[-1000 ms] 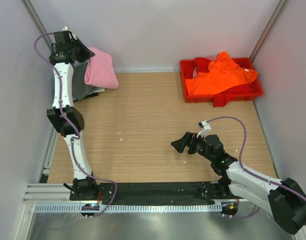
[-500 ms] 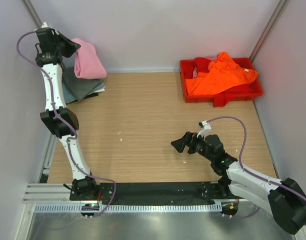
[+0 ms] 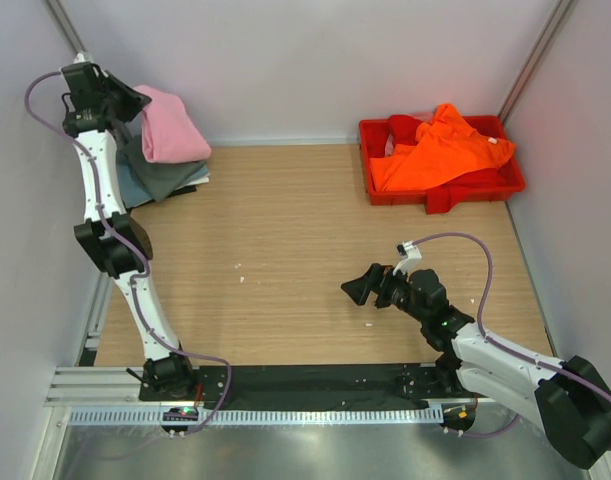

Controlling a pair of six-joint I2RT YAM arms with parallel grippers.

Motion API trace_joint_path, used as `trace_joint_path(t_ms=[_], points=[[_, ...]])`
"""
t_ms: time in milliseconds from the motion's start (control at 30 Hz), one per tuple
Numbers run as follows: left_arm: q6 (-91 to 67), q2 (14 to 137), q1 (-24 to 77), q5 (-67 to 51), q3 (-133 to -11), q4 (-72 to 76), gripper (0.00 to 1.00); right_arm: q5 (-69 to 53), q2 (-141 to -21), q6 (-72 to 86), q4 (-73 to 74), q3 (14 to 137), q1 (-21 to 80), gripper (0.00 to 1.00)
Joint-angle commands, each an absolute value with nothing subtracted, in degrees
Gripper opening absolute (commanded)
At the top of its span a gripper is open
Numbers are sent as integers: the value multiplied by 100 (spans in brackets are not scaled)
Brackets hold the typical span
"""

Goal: Fold and stack the t-shirts
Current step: Neatly place the folded tshirt to the corner

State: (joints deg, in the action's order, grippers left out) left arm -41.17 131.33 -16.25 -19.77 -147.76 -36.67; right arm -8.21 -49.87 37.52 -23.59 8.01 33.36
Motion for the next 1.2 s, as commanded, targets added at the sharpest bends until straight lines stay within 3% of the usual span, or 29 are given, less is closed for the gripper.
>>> trace_joint_path(t_ms=[0, 533, 1167], points=[[-3833, 12630, -1801, -2075, -14626, -3463, 4, -694, -4966, 3771, -2733, 782, 3331, 100], [-2549, 12761, -1969, -537, -14432, -4350, 6, -712, -4992, 3779, -2742, 791, 3322, 100], [-1811, 14079, -2109, 281, -15020, -4228, 21, -791, -5142, 3771, -2769, 844, 3305, 100]])
